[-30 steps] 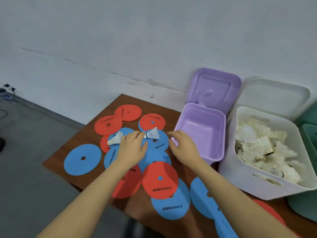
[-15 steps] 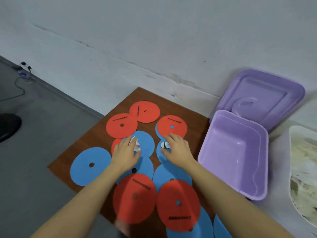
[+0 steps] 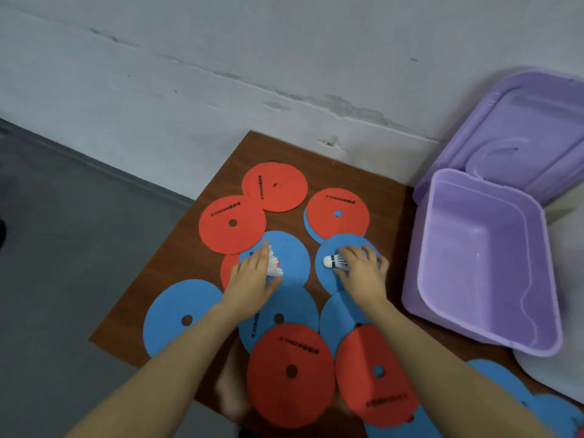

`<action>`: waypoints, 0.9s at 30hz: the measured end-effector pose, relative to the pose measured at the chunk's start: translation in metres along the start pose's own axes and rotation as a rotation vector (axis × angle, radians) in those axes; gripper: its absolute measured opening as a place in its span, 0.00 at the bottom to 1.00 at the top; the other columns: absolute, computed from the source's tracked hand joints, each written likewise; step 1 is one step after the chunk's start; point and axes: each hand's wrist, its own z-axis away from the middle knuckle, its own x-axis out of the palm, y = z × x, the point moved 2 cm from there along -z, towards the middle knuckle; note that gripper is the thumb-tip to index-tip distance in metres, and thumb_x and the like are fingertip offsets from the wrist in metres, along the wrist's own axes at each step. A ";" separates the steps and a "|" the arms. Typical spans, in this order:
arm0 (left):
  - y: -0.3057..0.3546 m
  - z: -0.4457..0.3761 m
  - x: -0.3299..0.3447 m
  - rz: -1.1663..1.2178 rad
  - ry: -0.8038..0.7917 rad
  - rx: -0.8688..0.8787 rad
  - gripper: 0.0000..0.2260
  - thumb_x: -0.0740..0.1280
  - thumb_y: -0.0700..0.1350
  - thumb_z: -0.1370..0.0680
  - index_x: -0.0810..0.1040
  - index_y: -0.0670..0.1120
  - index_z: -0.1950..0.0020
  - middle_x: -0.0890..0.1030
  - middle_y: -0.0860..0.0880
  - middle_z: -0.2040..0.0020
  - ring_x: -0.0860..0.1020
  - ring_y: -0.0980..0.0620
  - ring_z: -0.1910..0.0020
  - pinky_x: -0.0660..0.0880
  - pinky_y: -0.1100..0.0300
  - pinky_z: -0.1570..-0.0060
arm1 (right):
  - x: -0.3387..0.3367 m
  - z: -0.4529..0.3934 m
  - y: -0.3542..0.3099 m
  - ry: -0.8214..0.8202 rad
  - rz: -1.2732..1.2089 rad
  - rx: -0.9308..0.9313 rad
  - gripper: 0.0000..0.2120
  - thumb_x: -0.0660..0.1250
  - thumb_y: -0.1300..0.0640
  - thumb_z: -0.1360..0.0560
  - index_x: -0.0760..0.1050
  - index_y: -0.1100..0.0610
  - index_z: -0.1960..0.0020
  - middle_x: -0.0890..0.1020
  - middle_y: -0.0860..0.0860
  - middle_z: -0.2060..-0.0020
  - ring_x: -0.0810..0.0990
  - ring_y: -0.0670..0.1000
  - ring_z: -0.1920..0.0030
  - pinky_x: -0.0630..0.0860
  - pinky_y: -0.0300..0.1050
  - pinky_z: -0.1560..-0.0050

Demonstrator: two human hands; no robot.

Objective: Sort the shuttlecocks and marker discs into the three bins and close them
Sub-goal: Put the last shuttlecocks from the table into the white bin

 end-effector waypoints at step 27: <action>0.123 -0.009 -0.076 0.262 0.234 0.389 0.29 0.62 0.54 0.22 0.57 0.47 0.25 0.69 0.45 0.33 0.70 0.46 0.36 0.70 0.53 0.43 | -0.119 0.072 0.019 0.663 -0.001 -0.170 0.14 0.60 0.46 0.25 0.79 0.47 0.44 0.81 0.46 0.51 0.77 0.50 0.55 0.60 0.49 0.48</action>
